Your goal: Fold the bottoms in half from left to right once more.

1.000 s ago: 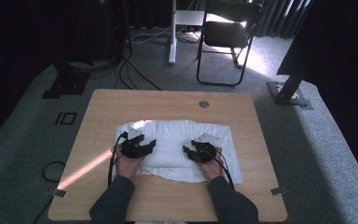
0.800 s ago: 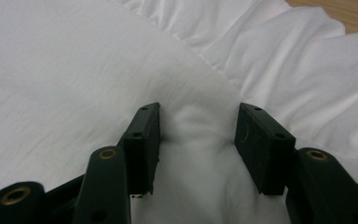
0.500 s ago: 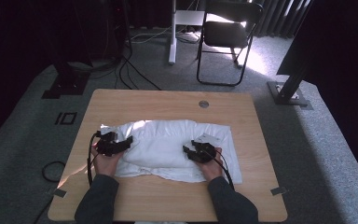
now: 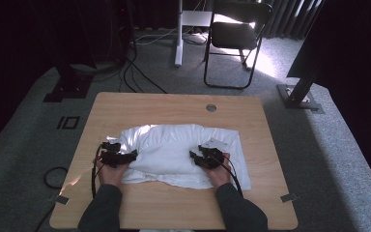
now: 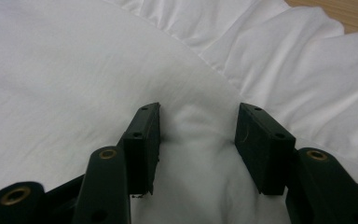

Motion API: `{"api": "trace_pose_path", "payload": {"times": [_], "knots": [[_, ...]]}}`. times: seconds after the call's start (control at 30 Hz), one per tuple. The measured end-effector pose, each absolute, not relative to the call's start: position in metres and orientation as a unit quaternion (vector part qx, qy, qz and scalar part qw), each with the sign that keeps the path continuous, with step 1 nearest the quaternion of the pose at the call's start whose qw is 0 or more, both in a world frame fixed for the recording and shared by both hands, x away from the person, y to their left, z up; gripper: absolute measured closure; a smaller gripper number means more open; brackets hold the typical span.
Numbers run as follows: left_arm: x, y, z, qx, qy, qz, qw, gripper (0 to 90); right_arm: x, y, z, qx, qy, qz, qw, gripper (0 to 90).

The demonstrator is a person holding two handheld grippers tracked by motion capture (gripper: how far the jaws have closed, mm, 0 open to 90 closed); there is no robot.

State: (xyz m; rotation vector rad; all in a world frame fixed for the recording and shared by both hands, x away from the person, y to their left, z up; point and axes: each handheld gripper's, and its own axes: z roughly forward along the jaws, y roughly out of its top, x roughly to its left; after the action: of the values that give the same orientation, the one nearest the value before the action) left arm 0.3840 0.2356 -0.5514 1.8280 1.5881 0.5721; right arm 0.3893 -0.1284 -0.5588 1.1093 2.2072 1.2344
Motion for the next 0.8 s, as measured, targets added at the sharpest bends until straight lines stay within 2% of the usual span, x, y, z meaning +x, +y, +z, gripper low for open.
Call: {"api": "trace_pose_path", "payload": {"times": [0.13,0.2,0.43,0.67,0.8], "knots": [[0.382,0.233,-0.552,0.698,0.601,0.225,0.316,15.0,0.389,-0.128,-0.559,0.394,0.785,0.439,0.189,49.4],[0.379,0.23,-0.552,0.7,0.597,0.229,0.318,18.1,0.389,-0.128,-0.559,0.395,0.784,0.439,0.19,49.4],[0.375,0.224,-0.55,0.707,0.589,0.238,0.311,40.7,0.389,-0.128,-0.559,0.395,0.784,0.439,0.191,49.4],[0.374,0.219,-0.55,0.713,0.578,0.216,0.333,76.5,0.388,-0.128,-0.559,0.395,0.784,0.439,0.193,49.4],[0.374,0.22,-0.549,0.71,0.579,0.213,0.338,85.1,0.388,-0.128,-0.559,0.395,0.783,0.44,0.193,49.4]]}}
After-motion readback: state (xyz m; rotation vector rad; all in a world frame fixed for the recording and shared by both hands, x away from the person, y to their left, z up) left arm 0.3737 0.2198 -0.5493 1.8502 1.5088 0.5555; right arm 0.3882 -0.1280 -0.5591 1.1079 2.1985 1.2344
